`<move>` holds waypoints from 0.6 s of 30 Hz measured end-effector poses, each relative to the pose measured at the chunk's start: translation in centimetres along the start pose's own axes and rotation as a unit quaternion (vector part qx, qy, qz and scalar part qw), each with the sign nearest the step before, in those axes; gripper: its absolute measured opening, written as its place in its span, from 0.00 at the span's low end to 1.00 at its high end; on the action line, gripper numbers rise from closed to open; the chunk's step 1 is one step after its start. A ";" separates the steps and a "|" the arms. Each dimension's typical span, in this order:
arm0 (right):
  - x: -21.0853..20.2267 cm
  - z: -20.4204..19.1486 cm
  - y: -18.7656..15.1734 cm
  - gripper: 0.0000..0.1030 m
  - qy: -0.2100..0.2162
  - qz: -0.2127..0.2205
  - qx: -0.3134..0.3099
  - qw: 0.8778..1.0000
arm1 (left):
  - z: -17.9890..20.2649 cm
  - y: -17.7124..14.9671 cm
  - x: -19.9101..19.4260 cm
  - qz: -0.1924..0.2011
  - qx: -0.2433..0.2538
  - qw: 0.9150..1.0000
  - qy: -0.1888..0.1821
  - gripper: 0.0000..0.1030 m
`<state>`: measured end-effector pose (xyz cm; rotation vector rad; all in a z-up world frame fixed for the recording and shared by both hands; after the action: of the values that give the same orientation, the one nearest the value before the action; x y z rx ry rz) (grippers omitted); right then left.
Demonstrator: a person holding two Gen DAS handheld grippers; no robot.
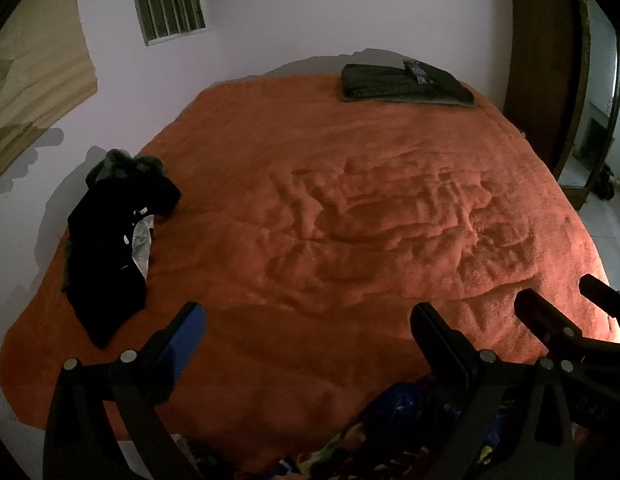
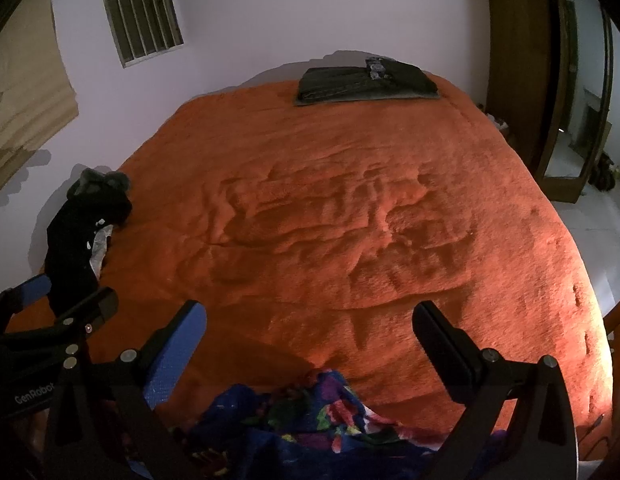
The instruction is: Fold clothes
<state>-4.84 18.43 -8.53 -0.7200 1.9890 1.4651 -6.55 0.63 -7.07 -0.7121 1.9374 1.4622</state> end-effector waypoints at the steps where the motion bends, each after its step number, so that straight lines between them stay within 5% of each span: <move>1: 0.0 0.0 0.0 1.00 -0.001 0.000 0.000 1.000 | 0.0 0.0 0.0 0.000 0.000 1.000 0.000 0.99; 18: 0.2 0.2 -0.1 1.00 0.002 -0.005 0.005 1.000 | 0.1 -0.1 0.0 0.001 0.000 1.000 0.000 0.99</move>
<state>-4.87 18.61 -8.75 -0.7279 1.9912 1.4478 -6.41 0.74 -7.16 -0.7105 1.9396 1.4630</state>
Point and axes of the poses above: each gripper's, at about its wrist camera, not at the fingertips, and x roughly the way its jaws point, z to its right, y to its top, the point moved 10 cm from there along x, roughly the way its jaws point, and after that the axes turned 8 degrees about x, right-handed, at the moved point
